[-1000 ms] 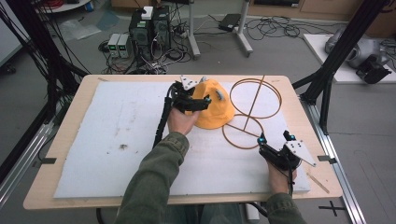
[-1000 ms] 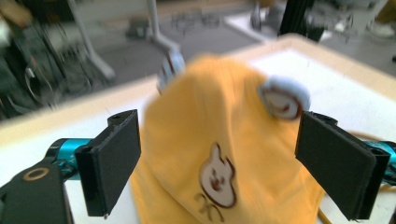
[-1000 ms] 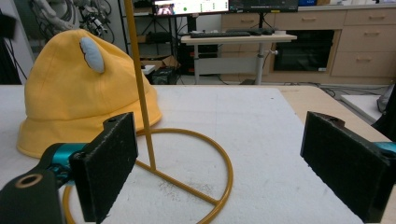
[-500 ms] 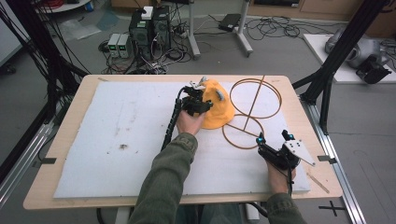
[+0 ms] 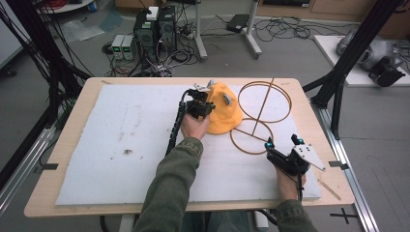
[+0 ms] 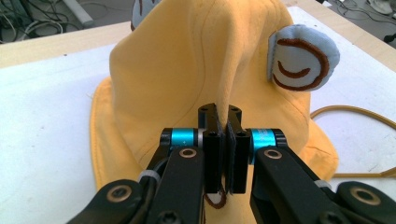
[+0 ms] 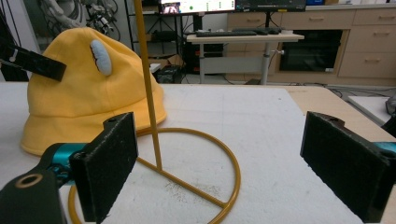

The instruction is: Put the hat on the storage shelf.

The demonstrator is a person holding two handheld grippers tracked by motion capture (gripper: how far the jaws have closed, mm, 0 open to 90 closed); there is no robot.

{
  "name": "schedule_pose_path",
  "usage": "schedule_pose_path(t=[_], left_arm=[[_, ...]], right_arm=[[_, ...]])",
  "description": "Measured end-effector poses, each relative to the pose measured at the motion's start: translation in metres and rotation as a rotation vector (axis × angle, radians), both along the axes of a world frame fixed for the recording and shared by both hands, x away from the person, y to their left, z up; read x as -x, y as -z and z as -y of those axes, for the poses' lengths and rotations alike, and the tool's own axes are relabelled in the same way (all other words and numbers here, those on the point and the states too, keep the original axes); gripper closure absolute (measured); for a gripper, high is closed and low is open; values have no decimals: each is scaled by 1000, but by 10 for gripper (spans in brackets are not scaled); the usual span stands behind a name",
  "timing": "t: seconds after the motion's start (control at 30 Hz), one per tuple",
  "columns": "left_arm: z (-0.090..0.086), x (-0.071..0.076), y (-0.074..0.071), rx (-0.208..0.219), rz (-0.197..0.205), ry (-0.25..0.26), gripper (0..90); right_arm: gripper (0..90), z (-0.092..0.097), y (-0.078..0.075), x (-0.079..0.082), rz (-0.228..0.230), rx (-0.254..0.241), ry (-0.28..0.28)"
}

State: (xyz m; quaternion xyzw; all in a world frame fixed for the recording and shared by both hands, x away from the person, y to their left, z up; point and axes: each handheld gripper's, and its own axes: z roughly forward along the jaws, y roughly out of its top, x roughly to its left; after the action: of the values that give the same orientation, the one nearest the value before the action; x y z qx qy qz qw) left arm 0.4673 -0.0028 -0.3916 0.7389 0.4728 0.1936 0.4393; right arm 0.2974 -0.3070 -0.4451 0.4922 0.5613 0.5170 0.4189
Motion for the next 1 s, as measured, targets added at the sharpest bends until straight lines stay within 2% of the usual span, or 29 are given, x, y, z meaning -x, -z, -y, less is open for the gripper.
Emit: schedule_pose_path(t=[0.13,0.2,0.3,0.4,0.57,0.63,0.77,0.87,1.0], left_arm=[[-4,2,-3,-3,25,-14,874],[-8,4,-6,18,43,-22,874],[-13,9,-11,18,81,-29,874],[-19,15,-19,43,122,-36,874],[-33,26,-38,109,201,-35,874],[-36,31,-44,109,232,-29,874],[-43,43,-57,136,291,-21,874],[-47,52,-67,154,359,-24,874],[-52,63,-78,199,424,-24,874]], right_arm=[[108,0,0,0,2,2,-2],[108,0,0,0,3,3,-1],[108,0,0,0,3,5,-1],[108,-1,0,0,2,12,-4],[108,-2,0,0,3,17,-5],[108,-3,0,0,3,20,-7],[108,-3,1,0,-1,20,-5],[110,-2,0,0,2,22,-6],[110,0,0,0,6,17,0]])
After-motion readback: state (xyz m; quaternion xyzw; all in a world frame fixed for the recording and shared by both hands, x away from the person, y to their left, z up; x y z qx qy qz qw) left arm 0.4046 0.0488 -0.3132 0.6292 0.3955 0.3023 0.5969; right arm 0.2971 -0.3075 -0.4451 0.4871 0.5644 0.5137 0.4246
